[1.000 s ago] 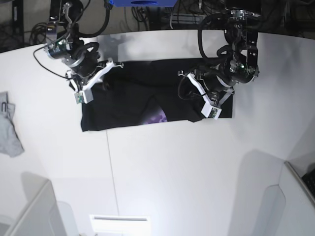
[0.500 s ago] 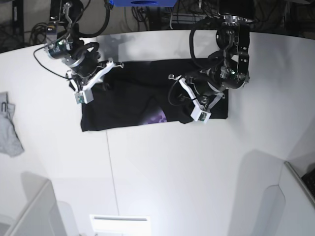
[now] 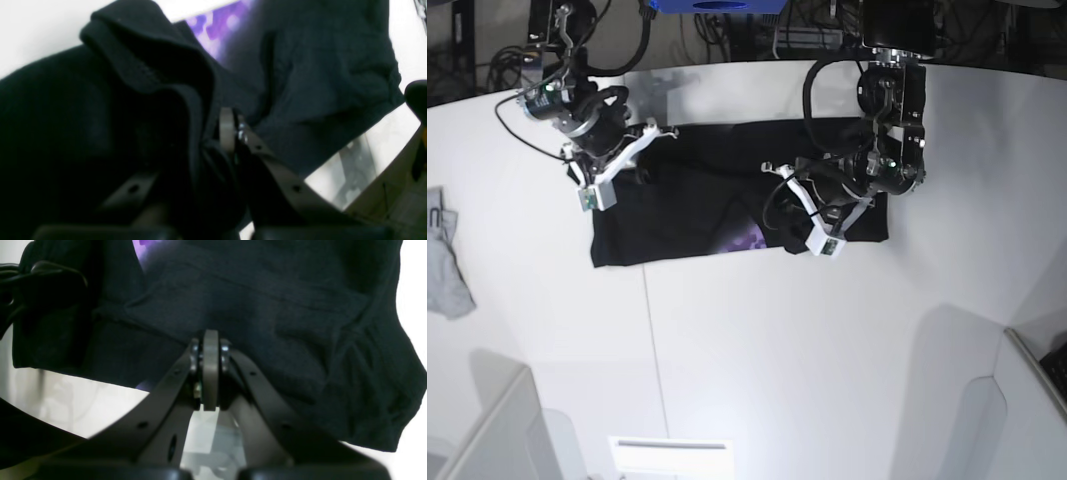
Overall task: Fold the T-shirt properly
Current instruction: 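Grasp the strip end with the left gripper and fold it toward the right gripper, then release the folded end and lift both grippers away from the shirt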
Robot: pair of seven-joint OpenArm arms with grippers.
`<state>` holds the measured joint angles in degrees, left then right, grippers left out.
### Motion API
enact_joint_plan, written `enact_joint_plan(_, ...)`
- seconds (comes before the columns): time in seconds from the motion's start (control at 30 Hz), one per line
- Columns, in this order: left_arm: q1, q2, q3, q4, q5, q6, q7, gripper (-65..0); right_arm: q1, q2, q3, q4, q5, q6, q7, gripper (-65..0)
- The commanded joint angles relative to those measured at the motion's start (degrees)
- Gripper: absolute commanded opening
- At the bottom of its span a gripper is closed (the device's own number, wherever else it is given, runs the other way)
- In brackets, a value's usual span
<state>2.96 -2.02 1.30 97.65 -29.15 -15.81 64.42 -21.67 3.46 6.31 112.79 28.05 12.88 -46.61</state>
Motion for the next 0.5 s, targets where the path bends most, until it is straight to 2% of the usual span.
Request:
enact_joint_plan(0.0, -0.9, 0.4, 0.1, 0.9, -1.2, -0.2, -0.3, -65.0, 0.4, 0.2, 0.2, 0.8, 0.7, -0.1, 1.0, -65.0)
enact_joint_plan(0.47, -0.9, 1.1, 0.1, 0.9, -1.1, -0.2, -0.4, -65.0, 0.3, 0.2, 0.2, 0.8, 0.7, -0.1, 1.0, -65.0)
